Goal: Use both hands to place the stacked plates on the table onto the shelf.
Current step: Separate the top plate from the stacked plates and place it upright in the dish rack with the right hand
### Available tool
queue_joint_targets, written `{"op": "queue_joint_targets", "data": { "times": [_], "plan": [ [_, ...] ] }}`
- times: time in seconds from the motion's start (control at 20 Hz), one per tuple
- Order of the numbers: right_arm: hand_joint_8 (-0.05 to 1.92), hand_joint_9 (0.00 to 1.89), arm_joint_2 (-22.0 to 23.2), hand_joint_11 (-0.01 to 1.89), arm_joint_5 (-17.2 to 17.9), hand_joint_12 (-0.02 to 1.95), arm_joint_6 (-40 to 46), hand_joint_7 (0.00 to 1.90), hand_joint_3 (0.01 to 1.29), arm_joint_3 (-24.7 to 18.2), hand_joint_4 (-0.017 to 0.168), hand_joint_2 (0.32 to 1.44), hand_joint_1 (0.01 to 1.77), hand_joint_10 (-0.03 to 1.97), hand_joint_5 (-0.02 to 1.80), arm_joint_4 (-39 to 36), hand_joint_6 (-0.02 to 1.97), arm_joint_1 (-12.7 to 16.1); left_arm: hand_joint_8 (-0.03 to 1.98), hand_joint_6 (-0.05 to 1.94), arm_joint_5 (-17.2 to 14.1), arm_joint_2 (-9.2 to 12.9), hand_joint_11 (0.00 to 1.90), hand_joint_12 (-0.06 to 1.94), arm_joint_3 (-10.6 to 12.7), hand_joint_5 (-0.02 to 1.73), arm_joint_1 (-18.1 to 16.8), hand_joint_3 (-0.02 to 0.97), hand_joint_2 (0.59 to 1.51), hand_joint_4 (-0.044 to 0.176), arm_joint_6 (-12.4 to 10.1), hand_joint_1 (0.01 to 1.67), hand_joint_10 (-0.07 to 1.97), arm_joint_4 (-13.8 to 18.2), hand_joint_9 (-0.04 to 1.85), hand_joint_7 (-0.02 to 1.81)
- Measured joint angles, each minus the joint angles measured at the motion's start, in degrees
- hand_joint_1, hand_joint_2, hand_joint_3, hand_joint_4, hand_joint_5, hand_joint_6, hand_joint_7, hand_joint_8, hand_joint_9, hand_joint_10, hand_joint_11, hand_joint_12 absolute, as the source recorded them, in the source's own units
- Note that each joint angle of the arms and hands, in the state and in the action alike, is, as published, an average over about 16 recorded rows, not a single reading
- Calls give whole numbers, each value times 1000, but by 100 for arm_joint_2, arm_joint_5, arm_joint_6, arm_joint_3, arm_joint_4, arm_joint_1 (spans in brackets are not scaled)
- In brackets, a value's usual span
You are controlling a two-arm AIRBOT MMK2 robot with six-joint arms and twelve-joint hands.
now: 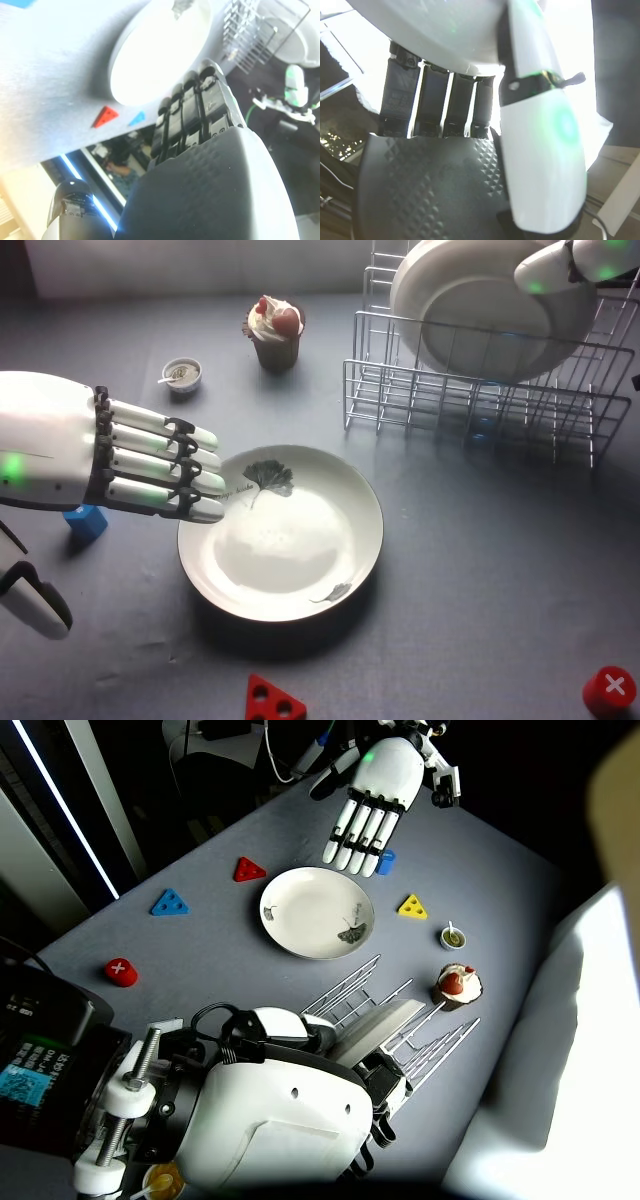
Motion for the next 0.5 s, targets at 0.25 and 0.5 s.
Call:
{"op": "queue_joint_targets", "data": {
  "times": [0.25, 0.5],
  "plan": [
    [129, 1045, 8, 1202, 36, 136, 98, 932, 12, -6, -9, 1043, 1273, 56, 858, -39, 884, 5, -4, 20, 25, 0, 112, 18, -4, 81, 13, 17, 932, 2, 1, 38, 19, 10, 103, 108],
    [7, 992, 37, 1154, 70, 90, 120, 877, 11, -43, -7, 1040, 1205, 15, 803, 8, 568, 24, -4, 20, 33, 0, 117, 18, -3, 87, 17, 17, 928, 2, 1, 38, 19, 6, 113, 117]
  ]
}}
